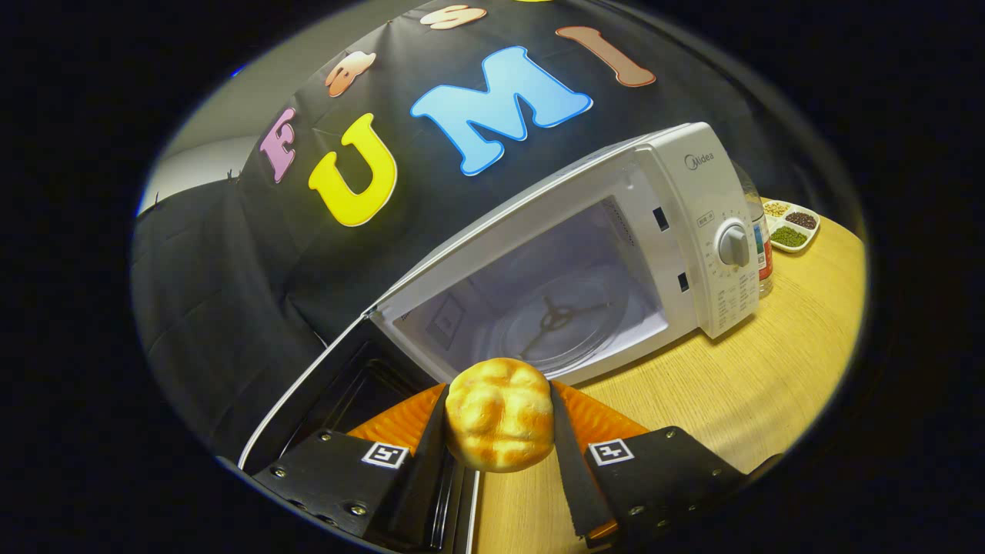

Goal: Open the microwave, put the food inside, and close the microwave door.

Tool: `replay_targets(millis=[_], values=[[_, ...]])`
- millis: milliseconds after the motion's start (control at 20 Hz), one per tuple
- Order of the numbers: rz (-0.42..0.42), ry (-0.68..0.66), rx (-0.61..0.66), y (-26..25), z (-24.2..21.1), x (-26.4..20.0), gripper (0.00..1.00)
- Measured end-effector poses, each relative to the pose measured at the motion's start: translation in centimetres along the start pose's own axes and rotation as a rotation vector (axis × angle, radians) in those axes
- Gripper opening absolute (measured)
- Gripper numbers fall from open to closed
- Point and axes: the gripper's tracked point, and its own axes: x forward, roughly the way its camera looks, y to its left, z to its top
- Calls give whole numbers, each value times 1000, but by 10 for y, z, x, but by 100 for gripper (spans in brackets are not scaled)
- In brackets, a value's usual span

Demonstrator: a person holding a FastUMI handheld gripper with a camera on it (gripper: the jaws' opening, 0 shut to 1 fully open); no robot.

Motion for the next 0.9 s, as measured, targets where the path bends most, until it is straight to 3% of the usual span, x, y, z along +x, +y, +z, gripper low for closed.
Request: replay_targets(millis=[150,900], values=[[21,-66,26,2,12,19,70],[-37,-130,104,-28,9,104,70]])
